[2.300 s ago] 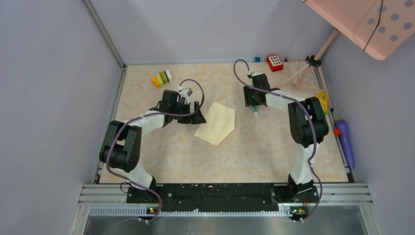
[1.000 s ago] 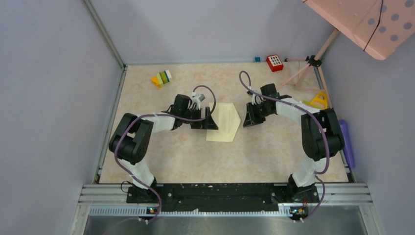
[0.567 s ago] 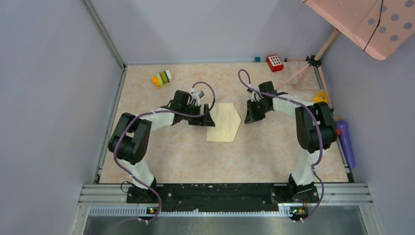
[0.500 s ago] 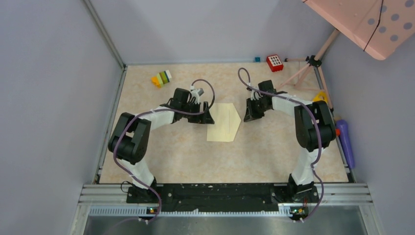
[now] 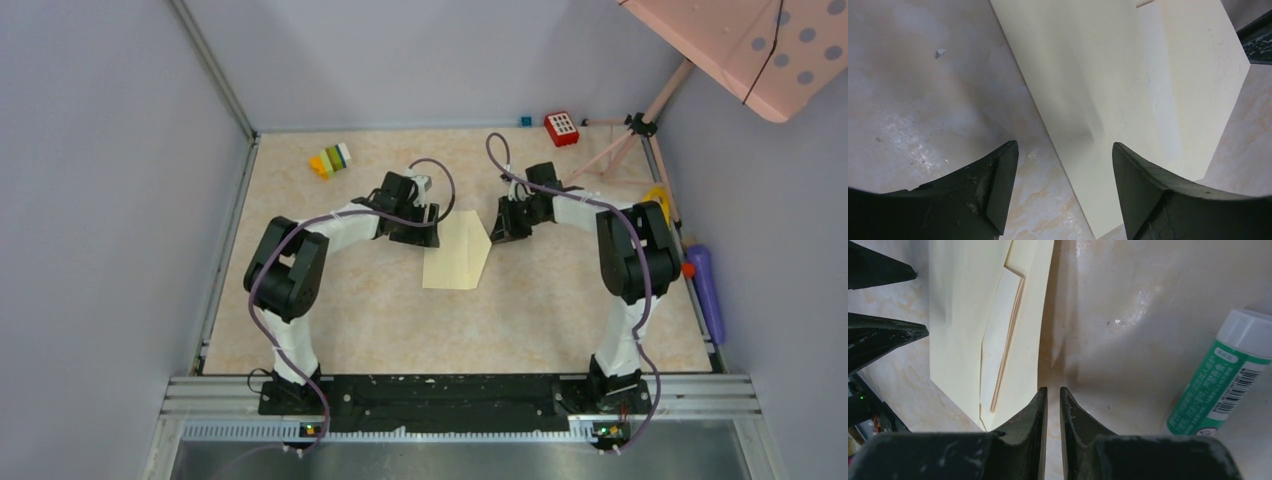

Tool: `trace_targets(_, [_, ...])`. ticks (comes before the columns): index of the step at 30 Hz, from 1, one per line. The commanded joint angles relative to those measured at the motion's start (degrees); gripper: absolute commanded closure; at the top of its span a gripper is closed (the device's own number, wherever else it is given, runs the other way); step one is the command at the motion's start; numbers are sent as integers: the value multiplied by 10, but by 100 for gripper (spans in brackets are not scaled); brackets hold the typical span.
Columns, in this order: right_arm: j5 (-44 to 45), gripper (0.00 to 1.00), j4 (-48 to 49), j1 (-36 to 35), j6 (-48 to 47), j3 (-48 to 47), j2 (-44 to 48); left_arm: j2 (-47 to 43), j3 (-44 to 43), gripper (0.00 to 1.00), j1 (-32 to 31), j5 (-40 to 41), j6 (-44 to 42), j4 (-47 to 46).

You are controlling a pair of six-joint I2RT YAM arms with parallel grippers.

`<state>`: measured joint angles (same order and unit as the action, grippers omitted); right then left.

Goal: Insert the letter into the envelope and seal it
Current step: Seal the envelope flap on the envelope.

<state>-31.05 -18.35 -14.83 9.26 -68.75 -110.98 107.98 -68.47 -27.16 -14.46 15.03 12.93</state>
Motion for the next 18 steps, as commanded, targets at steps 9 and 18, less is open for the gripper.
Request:
trace_targets(9, [-120,87,57,5,49,1,6,47,-4,37,-7,-4,19,34])
trace_targets(18, [-153,87,86,-6,90,-14,-11,72,-7,70,-15,-3,24,43])
